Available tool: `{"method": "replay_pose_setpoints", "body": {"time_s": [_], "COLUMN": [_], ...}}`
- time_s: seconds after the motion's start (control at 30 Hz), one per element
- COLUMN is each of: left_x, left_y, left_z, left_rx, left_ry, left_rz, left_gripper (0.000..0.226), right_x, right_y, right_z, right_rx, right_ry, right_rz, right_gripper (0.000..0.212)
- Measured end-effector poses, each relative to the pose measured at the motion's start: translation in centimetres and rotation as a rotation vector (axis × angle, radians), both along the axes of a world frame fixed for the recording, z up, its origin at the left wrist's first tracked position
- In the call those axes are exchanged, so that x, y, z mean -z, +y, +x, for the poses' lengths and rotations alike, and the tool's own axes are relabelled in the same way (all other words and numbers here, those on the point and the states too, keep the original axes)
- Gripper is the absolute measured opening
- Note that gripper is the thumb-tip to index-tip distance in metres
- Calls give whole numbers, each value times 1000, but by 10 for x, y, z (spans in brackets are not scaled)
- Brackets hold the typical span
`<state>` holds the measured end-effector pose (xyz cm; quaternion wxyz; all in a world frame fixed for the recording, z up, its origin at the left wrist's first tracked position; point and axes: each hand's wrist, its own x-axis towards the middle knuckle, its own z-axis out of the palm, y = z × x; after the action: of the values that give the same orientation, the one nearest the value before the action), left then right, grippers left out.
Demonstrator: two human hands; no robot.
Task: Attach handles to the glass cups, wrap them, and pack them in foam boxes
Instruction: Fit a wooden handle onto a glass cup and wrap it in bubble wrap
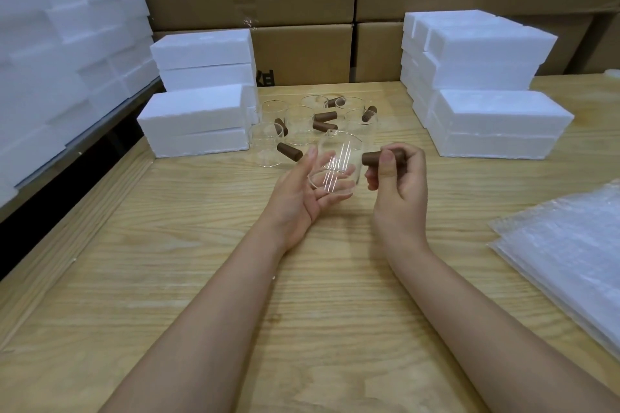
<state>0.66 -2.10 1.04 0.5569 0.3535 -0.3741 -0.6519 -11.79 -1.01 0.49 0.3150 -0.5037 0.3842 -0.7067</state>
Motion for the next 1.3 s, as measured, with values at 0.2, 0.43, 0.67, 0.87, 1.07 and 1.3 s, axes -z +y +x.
{"method": "replay_pose_setpoints", "body": {"time_s": [0.2, 0.43, 0.67, 0.87, 1.07, 1.3], "left_x": [4, 4, 5, 8, 8, 5], "left_y": [-1, -1, -2, -4, -3, 1], "left_z": [5, 6, 11, 10, 7, 4], "left_rx": [17, 56, 161, 128, 33, -3], "left_ry": [-10, 6, 65, -69, -81, -122], "left_rz": [-138, -131, -102, -145, -165, -194], "left_gripper": [56, 59, 104, 49, 42, 94], "right_x": [1, 12, -1, -1, -2, 5], "right_y": [9, 8, 12, 10, 10, 8], "right_z": [15, 23, 22, 18, 19, 16], "right_rx": [-88, -172, -331, -464, -359, -185], "right_ry": [-131, -151, -368, -540, -471, -158], "right_rz": [221, 276, 283, 331, 356, 219], "right_gripper": [61, 46, 62, 22, 44, 54]}}
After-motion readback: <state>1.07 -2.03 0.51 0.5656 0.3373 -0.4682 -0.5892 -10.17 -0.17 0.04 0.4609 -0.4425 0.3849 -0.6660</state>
